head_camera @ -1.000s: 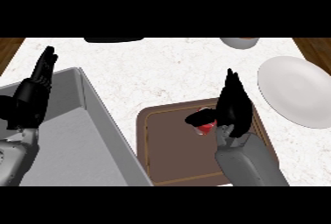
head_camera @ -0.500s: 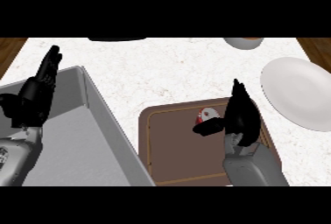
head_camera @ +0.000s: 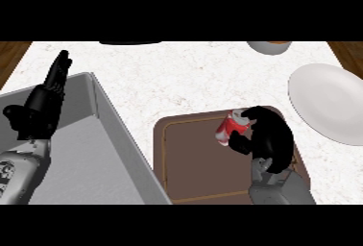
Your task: Pick the can from the tray and place it in the plate
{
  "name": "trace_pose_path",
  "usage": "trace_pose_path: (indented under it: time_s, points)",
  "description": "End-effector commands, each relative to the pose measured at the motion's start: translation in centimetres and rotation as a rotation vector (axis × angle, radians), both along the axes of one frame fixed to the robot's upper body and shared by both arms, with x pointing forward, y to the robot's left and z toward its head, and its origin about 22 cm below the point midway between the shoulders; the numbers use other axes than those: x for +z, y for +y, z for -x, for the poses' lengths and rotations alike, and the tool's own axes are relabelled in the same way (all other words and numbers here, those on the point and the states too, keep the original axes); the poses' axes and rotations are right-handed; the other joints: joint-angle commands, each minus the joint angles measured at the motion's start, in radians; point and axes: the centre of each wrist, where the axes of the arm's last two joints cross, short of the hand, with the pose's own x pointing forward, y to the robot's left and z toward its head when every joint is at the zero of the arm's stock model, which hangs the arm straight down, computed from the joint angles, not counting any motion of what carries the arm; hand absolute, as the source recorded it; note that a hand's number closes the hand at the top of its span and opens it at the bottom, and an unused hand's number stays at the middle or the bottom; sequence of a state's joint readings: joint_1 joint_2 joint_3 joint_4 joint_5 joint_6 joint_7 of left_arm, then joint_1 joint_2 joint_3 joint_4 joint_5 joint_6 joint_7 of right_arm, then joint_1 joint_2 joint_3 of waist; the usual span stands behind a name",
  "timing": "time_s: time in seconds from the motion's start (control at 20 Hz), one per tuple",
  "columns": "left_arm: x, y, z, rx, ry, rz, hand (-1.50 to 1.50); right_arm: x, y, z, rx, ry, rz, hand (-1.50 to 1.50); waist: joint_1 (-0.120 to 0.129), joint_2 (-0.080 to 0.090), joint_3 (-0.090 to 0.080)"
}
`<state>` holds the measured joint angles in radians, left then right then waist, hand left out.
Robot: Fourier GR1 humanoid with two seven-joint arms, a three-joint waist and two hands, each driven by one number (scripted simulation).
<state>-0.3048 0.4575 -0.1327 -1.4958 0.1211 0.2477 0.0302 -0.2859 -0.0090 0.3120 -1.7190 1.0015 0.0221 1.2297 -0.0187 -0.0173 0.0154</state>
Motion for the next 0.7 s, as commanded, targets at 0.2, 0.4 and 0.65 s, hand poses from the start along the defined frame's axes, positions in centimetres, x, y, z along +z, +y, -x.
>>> trace_pose_path:
  time_s: [0.2, 0.4, 0.65]
  points:
    - [-3.4, -1.2, 0.3, -0.022, 0.191, 0.048, 0.00, 1.8, 0.5, 0.7, -0.170, 0.058, 0.040, 1.50, -0.001, 0.015, -0.017]
    - [-3.7, -0.8, 1.1, 0.015, 0.185, 0.053, 0.00, 0.4, -9.7, 0.9, 0.019, 0.012, 0.159, 1.50, -0.026, 0.020, -0.013]
    - [-2.2, 0.1, 1.2, 0.031, 0.110, 0.033, 0.00, -1.3, -14.3, 1.2, 0.272, 0.056, 0.297, 1.50, -0.052, 0.045, 0.000]
